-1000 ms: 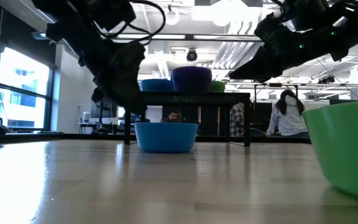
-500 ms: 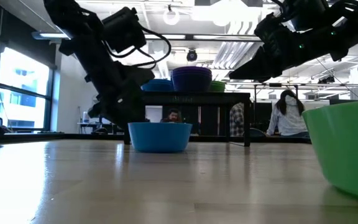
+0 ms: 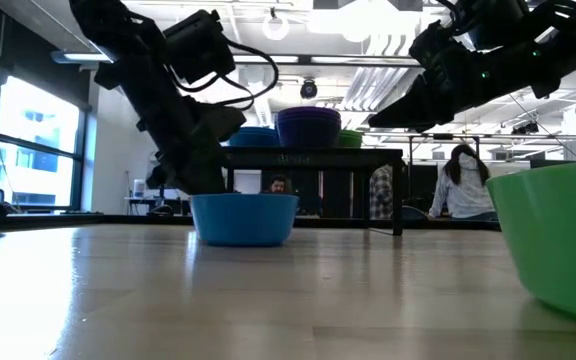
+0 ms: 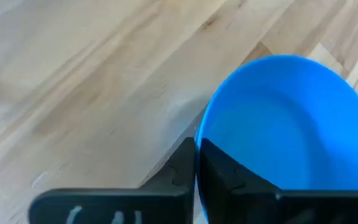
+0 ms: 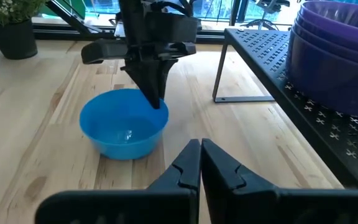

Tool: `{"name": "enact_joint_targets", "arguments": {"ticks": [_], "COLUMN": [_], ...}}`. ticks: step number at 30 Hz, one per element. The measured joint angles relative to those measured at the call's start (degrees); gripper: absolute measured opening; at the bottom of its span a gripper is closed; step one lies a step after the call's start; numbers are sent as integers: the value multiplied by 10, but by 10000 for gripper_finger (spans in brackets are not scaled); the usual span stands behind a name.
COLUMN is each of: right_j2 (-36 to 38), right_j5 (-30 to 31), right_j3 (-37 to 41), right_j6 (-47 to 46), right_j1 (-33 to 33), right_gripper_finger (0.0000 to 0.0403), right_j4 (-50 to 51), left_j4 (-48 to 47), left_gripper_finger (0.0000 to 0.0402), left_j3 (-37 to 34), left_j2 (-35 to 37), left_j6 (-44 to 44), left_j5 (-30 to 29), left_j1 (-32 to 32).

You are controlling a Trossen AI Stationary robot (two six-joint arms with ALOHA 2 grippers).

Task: Pick & Place Mini bowls
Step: Stack the blue bowl on the blue bowl on the shelf

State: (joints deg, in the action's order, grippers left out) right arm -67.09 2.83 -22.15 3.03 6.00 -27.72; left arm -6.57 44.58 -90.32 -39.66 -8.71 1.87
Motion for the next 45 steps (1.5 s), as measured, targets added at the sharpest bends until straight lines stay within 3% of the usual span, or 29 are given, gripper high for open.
{"name": "enact_joint_targets", "arguments": {"ticks": [6,10,22,30,38,45], "right_j2": [0,0,0,0,0,0], "right_j5": [0,2,2,2,2,2], "right_j3": [4,4,5,5,5,5], "right_j6": [0,0,0,0,0,-2], "right_j1": [0,0,0,0,0,0], "right_gripper_finger": [2,1,2,2,2,2], "right_j4": [-1,-1,0,0,0,-4], "left_j4": [-5,-19,-231,-405,-429,-425], "left_gripper_finger": [8,6,2,2,1,1], "left_j3": [0,3,123,292,430,509], "left_j2": [2,41,174,187,118,21], "left_j6": [4,17,76,174,253,267], "left_j5": [3,7,21,18,90,136], "left_j1": [0,0,32,168,353,443]}}
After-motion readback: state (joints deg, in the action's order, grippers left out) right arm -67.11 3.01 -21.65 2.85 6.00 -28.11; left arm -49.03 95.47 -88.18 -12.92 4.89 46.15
